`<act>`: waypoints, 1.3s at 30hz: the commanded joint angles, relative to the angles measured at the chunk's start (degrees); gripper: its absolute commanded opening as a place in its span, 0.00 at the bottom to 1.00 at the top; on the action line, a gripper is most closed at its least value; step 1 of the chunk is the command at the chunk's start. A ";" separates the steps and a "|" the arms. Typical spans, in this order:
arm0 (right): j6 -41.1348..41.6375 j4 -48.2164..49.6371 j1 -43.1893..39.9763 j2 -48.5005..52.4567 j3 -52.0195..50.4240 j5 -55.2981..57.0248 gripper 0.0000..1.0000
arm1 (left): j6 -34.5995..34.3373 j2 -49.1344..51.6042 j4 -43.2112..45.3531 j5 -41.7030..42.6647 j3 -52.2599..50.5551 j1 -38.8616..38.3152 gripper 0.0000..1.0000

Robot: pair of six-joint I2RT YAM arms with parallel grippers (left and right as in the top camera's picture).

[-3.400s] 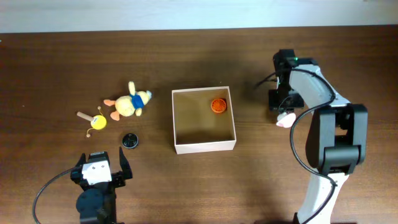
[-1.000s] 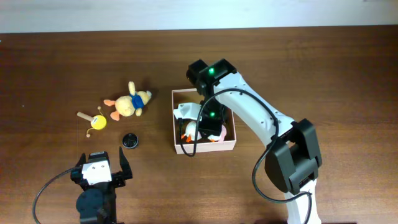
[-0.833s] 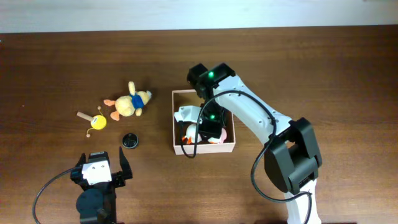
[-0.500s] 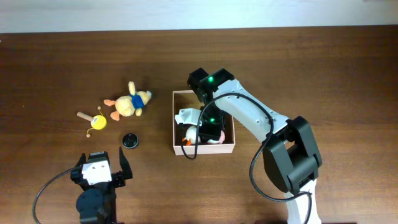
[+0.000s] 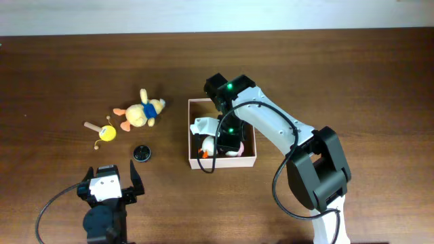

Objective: Pack container
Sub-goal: 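Lift the rubber duck and lower it into the box, then open the right gripper and retract the right arm up and right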

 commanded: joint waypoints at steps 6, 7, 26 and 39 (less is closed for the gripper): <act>-0.35 -0.04 -0.24 -0.90 -0.50 -1.57 0.25 | 0.92 -0.35 0.00 -0.46 -0.24 0.09 0.99; -0.35 -0.04 -0.24 -0.90 -0.50 -1.57 0.26 | 0.90 -0.35 0.00 -0.46 -0.24 0.09 0.99; -0.35 -0.07 -0.24 -0.90 -0.50 -1.57 0.39 | 0.90 -0.35 0.00 -0.46 -0.24 0.09 0.99; -0.35 0.63 -0.24 -0.90 -0.48 -1.57 0.40 | 0.92 -0.35 0.00 -0.46 -0.24 0.09 0.99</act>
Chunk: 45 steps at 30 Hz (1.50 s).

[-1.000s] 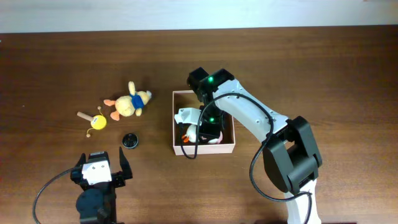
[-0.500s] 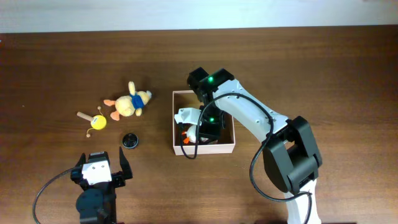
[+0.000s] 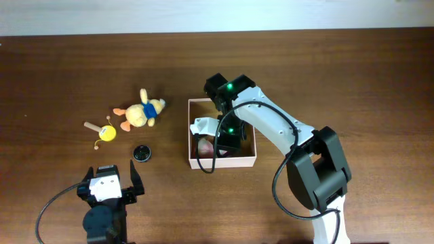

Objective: Pack container
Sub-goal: 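Open the right gripper and retract the right arm up and right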

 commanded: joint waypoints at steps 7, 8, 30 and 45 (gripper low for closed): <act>3.65 0.33 -0.48 -0.98 8.11 -1.14 0.40 | 0.92 -0.35 0.00 -0.46 -0.24 0.09 0.99; 4.68 -0.04 -0.74 -0.98 10.62 -1.11 0.40 | 0.90 -0.35 0.00 -0.46 -0.24 0.09 0.99; 45.64 2.84 -28.79 -0.96 33.14 24.59 0.99 | 0.92 -0.35 0.00 -0.46 -0.24 0.09 0.99; 61.61 2.47 -47.69 -0.92 25.97 26.01 0.99 | 0.94 -0.35 0.00 -2.32 -0.24 0.09 0.99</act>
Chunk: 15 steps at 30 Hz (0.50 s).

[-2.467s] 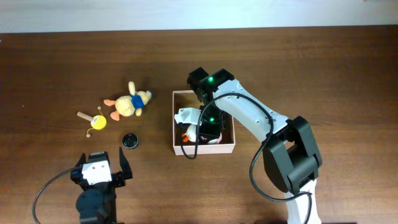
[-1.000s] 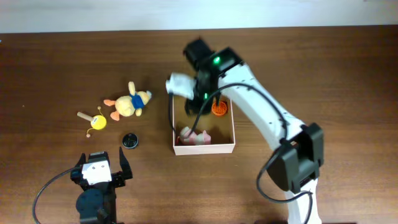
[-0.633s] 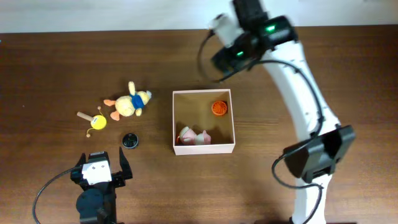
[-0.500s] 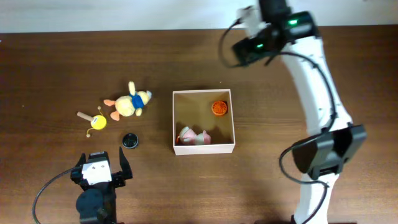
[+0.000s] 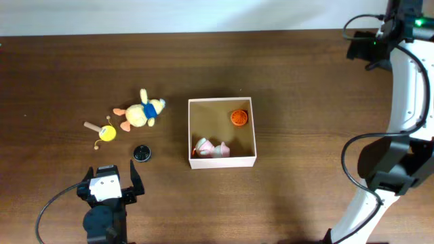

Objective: Pack container
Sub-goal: 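Open the right gripper and retract the right arm up and right, then move the left gripper over the black round object and grasp it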

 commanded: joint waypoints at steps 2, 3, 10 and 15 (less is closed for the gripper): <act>2.25 -0.46 -0.13 -0.83 -3.82 -0.57 0.99 | 0.87 -0.35 0.87 -4.02 -0.24 0.09 0.99; 2.25 -0.44 -0.13 -0.83 -4.26 -0.57 0.99 | 0.24 -0.35 1.97 -3.32 -0.24 0.09 0.99; 2.23 -0.44 -0.13 -0.83 -4.94 -0.55 0.99 | -11.58 1.42 5.40 -0.81 2.89 0.04 0.99; 2.23 -0.44 -0.13 -0.83 -4.94 -0.55 0.99 | -12.48 11.78 5.33 -0.31 11.08 0.04 0.99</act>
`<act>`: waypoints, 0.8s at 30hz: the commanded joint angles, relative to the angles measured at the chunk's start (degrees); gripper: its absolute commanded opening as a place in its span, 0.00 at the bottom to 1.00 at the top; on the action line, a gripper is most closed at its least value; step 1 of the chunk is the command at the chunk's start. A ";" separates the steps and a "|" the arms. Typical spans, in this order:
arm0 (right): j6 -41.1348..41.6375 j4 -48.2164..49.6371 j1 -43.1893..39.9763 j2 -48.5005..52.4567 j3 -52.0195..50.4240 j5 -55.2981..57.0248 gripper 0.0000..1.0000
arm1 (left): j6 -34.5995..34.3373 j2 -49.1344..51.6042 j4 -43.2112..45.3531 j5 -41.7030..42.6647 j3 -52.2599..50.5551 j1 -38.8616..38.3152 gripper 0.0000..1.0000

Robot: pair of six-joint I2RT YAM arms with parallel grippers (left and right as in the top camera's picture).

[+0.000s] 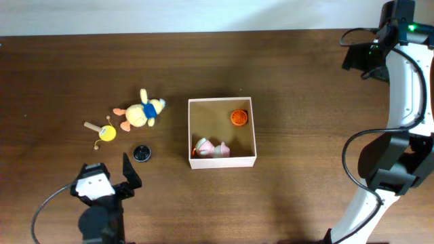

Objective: Pack container
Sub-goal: 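Move the left gripper over the black round object and grasp it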

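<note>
A white open box (190,129) stands at the table's middle. Inside it lie an orange round item (238,117) at the back right and a white-and-pink plush (211,148) at the front left. Left of the box are a yellow duck plush (141,112), a yellow ball toy on a stick (104,131) and a small black disc (141,153). My left gripper (105,169) is open near the front left edge, below the disc and holding nothing. My right gripper (357,59) is at the far right back corner, too dark to read.
The right arm's white links (407,88) run down the right side of the table. A cable loops by the left arm's base (51,210). The pale back wall edge (203,17) bounds the table's far side.
My left gripper has shifted a little to the left and turned. The right gripper has dropped slightly at the far right corner. The box and toys lie as before.
My right gripper was inside the box with a white-and-orange plush under it, and was still down in the box at the following moment. Then it was away at the far right corner, with the plush left in the box beside the orange item.
</note>
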 commanded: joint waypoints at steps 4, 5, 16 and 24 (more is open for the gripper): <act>0.85 0.02 0.04 -0.83 -0.33 -0.33 0.99 | -2.75 21.64 -2.51 2.34 18.45 0.04 0.99; 0.85 0.02 0.04 -0.83 -0.33 -0.33 0.99 | -2.75 25.83 -3.72 2.82 21.94 0.04 0.99; 0.85 0.02 0.04 -0.83 -0.33 -0.33 0.99 | -2.54 71.73 -30.05 27.87 63.52 0.04 0.99; 0.85 0.02 0.04 -0.83 -0.33 -0.33 0.99 | -4.04 84.11 -37.55 34.25 64.59 0.02 0.99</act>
